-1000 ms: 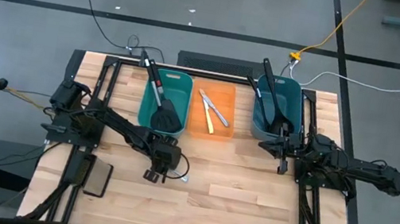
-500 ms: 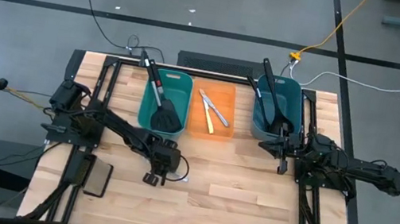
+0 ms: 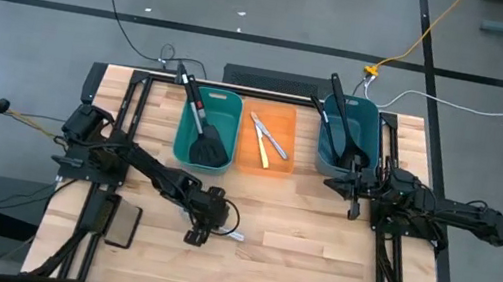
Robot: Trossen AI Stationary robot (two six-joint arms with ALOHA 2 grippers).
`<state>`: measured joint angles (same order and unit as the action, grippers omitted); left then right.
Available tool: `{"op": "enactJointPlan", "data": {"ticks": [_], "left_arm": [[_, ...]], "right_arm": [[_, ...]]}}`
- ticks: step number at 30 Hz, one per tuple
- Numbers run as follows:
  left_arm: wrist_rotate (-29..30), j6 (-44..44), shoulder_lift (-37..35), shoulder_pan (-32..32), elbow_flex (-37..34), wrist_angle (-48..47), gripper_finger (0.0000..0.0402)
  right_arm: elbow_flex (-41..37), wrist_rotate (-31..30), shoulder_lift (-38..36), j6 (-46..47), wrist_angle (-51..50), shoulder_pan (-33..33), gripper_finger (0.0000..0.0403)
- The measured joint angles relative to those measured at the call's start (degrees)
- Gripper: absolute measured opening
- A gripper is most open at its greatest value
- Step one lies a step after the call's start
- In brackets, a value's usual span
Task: Pick & Place Kitchen Items
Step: Put the silver knife into the orange bin
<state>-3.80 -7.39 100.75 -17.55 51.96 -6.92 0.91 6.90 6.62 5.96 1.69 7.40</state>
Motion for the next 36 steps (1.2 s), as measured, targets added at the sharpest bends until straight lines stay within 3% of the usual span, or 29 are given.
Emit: {"op": "enactJointPlan", "data": {"ticks": [20,31,36], "left_arm": [[1.0,0.2,5.9,-0.3,1.2,3.9,0.0027],[4.0,-3.2,6.5,1.9,0.7,11.8,0.0026],[5.5,-0.7,6.5,2.7,0.8,12.2,0.0019]], "right_arm": [[0.0,-2.1,1.2,4.1,0.3,0.0,0.0007],[0.0,-0.6,2.3,6.8,9.9,-1.9,0.0007],[0.0,-1.4,2.6,6.7,11.4,-2.8,0.0007]]}}
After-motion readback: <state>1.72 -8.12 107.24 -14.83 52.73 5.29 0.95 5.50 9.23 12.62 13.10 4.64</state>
